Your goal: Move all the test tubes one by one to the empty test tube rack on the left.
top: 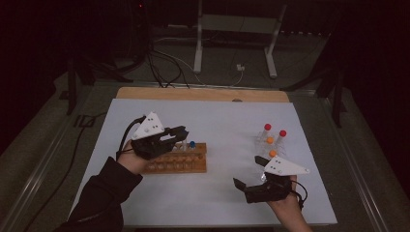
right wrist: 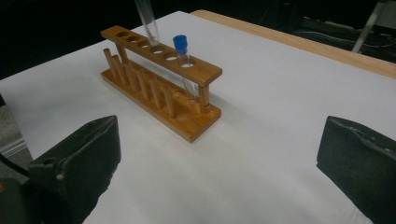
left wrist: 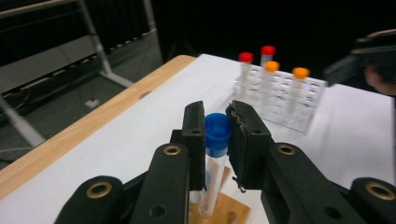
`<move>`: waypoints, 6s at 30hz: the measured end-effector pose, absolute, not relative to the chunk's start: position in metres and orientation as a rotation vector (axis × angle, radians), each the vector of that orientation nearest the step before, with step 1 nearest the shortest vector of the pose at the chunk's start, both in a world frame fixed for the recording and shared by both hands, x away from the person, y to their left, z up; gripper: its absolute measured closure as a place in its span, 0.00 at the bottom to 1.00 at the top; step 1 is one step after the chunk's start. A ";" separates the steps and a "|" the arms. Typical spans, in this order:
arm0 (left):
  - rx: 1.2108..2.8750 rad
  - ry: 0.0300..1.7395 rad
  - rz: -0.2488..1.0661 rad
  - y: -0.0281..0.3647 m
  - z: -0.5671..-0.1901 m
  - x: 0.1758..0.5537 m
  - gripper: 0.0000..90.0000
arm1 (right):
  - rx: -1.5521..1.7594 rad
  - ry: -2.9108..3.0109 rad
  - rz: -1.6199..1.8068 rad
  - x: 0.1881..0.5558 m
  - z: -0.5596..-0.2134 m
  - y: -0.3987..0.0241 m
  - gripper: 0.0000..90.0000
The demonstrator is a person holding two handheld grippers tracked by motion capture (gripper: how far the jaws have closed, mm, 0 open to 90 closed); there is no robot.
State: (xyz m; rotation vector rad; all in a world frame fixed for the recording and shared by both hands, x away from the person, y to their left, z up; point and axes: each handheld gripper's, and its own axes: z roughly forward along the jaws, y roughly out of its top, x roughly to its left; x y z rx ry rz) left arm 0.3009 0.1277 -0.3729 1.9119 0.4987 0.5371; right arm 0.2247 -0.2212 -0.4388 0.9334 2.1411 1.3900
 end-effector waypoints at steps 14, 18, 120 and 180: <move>1.904 0.598 0.505 0.128 -0.411 0.325 0.87 | 0.932 2.142 1.398 0.225 -0.439 -0.224 0.00; 1.914 0.612 0.484 0.127 -0.420 0.328 0.87 | 0.929 2.144 1.401 0.224 -0.439 -0.224 0.00; 1.992 0.498 0.281 0.142 -0.436 0.265 0.01 | 1.259 2.083 1.009 0.274 -0.474 -0.296 0.82; 2.009 0.266 0.201 0.011 -0.427 0.274 0.51 | 0.862 2.296 1.209 0.226 -0.452 -0.205 0.83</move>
